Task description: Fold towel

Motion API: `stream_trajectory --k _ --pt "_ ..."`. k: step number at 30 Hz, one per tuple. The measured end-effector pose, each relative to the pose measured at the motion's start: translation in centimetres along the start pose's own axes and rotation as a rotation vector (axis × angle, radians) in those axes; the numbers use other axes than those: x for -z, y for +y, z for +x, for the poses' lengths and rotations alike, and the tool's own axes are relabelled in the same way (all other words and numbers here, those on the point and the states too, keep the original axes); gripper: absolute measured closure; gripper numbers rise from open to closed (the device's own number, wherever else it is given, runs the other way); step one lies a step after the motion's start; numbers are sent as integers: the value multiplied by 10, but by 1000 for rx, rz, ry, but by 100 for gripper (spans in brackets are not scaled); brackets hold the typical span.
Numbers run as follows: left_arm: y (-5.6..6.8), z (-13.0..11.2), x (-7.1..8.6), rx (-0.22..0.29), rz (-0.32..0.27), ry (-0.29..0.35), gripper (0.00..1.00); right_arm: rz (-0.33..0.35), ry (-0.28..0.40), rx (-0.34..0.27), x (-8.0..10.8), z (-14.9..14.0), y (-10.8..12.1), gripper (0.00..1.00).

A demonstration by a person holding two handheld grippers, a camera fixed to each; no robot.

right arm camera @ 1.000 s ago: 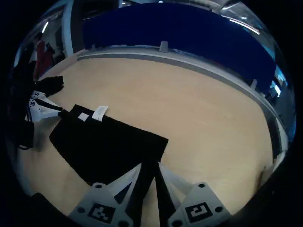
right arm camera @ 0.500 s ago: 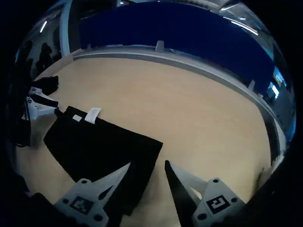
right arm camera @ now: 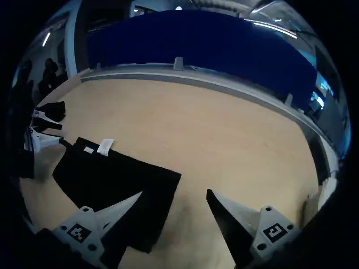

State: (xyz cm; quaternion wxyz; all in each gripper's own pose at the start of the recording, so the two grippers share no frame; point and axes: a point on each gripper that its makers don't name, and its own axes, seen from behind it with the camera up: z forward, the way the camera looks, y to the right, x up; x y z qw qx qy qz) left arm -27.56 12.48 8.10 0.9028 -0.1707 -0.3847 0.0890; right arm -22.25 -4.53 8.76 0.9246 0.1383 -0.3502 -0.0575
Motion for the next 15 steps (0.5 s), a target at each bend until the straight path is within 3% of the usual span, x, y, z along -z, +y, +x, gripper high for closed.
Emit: stream_trajectory --k 15 --pt "-1 -5 16 33 -5 11 10 3 12 -3 21 -4 -2 0"
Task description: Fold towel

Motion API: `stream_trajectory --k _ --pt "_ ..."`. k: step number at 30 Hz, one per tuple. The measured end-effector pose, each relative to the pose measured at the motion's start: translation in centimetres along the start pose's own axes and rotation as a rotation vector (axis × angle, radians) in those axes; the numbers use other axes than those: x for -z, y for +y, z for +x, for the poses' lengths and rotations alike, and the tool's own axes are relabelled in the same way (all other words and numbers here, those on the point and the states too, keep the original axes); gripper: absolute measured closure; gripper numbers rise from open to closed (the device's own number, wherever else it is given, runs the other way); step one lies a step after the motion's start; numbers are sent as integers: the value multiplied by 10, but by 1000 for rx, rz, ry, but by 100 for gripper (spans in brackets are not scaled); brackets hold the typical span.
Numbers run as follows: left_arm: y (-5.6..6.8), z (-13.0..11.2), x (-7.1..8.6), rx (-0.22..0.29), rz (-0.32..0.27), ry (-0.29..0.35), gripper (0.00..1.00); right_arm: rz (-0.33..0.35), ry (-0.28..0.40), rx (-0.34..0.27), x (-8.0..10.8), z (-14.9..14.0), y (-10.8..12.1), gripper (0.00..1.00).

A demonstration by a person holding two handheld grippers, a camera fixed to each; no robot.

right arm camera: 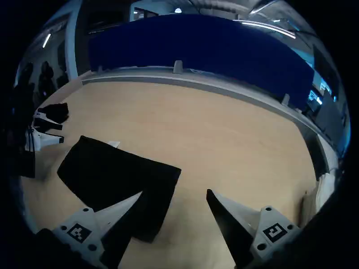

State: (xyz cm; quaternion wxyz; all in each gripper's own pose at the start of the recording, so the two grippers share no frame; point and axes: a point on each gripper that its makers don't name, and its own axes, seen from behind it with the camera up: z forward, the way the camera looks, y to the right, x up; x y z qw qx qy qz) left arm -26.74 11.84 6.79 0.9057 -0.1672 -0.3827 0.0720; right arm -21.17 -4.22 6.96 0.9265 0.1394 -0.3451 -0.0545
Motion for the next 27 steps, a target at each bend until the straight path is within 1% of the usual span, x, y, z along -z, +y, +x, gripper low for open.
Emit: stream_trajectory --k 6,13,20,27 --pt "-2 -1 7 -5 8 2 10 2 1 7 7 -1 -1 0" --pt "-1 -9 23 1 23 7 10 9 6 6 19 -7 -6 0" --pt "-1 -30 47 9 54 5 10 14 7 -5 38 -20 -13 0" --pt "1 -56 71 40 75 0 9 11 9 -21 56 -34 -16 0"
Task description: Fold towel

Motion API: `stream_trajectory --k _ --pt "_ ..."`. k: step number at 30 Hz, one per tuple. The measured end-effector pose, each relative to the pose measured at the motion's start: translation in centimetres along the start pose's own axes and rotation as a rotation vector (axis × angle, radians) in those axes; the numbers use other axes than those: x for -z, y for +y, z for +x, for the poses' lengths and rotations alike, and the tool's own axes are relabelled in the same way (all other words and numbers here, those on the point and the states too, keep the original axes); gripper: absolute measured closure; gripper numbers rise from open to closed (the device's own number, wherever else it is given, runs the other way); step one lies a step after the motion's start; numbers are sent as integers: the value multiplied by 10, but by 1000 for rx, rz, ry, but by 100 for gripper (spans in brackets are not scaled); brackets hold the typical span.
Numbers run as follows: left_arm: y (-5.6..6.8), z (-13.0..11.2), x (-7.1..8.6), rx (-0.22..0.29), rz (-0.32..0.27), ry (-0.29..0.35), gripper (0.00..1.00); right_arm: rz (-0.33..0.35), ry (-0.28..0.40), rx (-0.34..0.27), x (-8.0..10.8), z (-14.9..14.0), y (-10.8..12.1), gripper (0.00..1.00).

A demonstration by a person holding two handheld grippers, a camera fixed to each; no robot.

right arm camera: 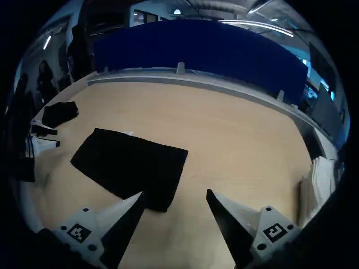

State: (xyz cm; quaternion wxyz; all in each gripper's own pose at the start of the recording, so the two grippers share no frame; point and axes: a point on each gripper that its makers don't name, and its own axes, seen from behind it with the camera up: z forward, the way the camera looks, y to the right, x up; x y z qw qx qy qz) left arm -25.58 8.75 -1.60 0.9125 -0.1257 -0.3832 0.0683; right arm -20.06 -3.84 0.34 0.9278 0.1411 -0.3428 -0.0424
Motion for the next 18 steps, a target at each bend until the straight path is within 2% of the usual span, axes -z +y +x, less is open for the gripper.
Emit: stream_trajectory --k 5,10,14,18 --pt "0 -12 14 21 11 -1 10 2 6 -9 9 -6 1 0" --pt "-2 -18 24 39 29 2 10 31 7 7 9 -6 -2 0" --pt "-4 -22 35 48 43 9 10 90 -7 47 6 -9 -12 0" --pt "-5 -28 46 56 58 10 10 148 -30 117 5 -14 -24 0"
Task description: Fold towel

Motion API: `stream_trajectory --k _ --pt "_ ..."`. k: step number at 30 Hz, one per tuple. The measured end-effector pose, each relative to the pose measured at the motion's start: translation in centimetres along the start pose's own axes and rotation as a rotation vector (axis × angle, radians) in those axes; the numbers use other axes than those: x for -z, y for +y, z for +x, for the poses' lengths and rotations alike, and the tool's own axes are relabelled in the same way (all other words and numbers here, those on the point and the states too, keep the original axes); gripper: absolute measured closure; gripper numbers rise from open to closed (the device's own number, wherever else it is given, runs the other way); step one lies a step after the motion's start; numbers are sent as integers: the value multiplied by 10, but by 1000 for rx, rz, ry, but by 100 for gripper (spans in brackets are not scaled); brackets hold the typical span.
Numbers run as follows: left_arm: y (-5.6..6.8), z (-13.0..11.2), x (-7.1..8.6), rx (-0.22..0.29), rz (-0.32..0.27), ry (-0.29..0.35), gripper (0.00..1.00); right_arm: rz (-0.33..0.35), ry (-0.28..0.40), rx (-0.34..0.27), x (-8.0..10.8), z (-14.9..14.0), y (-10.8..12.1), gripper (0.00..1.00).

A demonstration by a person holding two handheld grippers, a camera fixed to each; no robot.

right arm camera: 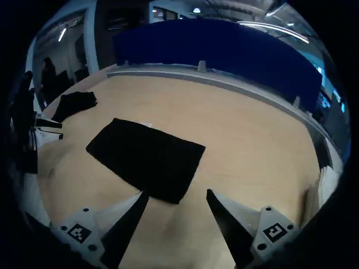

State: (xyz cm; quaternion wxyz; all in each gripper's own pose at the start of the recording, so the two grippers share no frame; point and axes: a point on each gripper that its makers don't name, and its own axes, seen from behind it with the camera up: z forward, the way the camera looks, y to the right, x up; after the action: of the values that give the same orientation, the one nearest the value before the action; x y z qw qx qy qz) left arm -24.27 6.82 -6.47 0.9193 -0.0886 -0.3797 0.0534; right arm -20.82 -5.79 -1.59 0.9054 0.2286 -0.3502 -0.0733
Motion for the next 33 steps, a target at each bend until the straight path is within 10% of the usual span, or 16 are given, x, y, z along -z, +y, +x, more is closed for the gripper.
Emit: stream_trajectory --k 9,33 --pt "-5 -16 23 22 32 -3 10 61 -64 148 -10 -15 -8 0" --pt "-10 -51 55 55 76 -35 10 93 -147 133 -42 -45 4 46"
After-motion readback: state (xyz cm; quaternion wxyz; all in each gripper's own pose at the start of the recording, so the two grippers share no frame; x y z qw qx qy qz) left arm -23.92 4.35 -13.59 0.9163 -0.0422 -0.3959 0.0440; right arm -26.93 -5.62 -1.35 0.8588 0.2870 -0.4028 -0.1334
